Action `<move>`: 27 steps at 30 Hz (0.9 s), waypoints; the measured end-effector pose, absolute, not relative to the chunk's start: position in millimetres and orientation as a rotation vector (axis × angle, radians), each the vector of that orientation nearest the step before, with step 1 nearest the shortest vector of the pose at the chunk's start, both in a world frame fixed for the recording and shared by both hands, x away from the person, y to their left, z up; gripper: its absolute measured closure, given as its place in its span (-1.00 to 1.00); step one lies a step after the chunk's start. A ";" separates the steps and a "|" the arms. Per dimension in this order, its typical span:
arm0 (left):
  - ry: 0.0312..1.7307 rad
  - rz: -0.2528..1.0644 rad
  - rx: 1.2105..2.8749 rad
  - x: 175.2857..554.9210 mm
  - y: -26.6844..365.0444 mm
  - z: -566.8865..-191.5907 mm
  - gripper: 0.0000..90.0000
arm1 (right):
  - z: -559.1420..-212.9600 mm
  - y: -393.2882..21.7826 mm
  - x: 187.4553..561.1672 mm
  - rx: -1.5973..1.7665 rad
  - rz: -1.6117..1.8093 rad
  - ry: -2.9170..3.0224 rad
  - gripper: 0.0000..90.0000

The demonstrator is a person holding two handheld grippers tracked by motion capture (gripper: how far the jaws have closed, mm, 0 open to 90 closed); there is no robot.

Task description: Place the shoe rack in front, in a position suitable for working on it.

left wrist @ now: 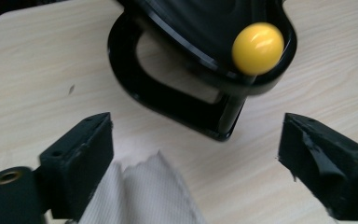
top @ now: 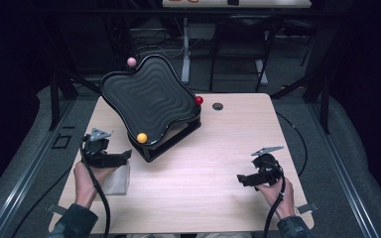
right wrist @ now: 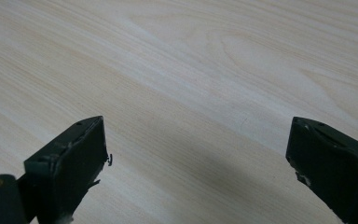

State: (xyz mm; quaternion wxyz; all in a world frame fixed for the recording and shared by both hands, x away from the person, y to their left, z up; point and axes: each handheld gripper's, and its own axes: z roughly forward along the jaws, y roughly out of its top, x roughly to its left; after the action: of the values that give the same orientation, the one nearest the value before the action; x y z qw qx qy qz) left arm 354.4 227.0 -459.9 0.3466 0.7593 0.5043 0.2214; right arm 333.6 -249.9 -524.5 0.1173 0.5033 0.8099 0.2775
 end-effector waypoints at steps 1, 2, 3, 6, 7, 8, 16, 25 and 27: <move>1.310 0.581 1.971 358.4 221.8 -459.8 -1.00 | -524.6 -250.5 333.7 1.476 0.813 2.372 -0.90; 1.307 0.593 1.972 362.2 216.8 -459.6 -1.00 | -524.6 -250.8 333.7 1.481 0.813 2.369 -0.90; 1.292 0.598 1.973 369.2 207.2 -459.7 -1.00 | -524.7 -251.1 333.7 1.483 0.811 2.369 -0.90; 1.272 0.608 1.985 375.1 197.9 -459.9 -1.00 | -524.8 -251.6 333.8 1.482 0.814 2.371 -0.90; 1.255 0.615 1.991 377.3 193.7 -459.9 -0.99 | -524.8 -251.8 333.8 1.482 0.815 2.372 -0.90; 1.235 0.626 1.989 378.7 189.6 -459.8 -0.88 | -524.8 -252.1 333.8 1.479 0.815 2.374 -0.90; 1.212 0.660 2.008 392.5 171.1 -461.9 -0.17 | -525.3 -253.5 334.0 1.484 0.806 2.376 -0.90; 1.201 0.638 2.019 394.3 170.3 -472.6 0.30 | -525.5 -253.0 334.2 1.487 0.812 2.378 -0.90; 1.198 0.631 2.014 394.4 171.2 -472.9 0.32 | -525.4 -253.2 334.2 1.488 0.806 2.378 -0.90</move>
State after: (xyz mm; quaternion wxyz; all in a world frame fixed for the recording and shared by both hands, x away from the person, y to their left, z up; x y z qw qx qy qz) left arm 394.4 171.2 -472.9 0.3499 0.7774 0.4625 0.2437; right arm 334.2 -253.2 -525.4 0.1114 0.5067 0.8097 0.2745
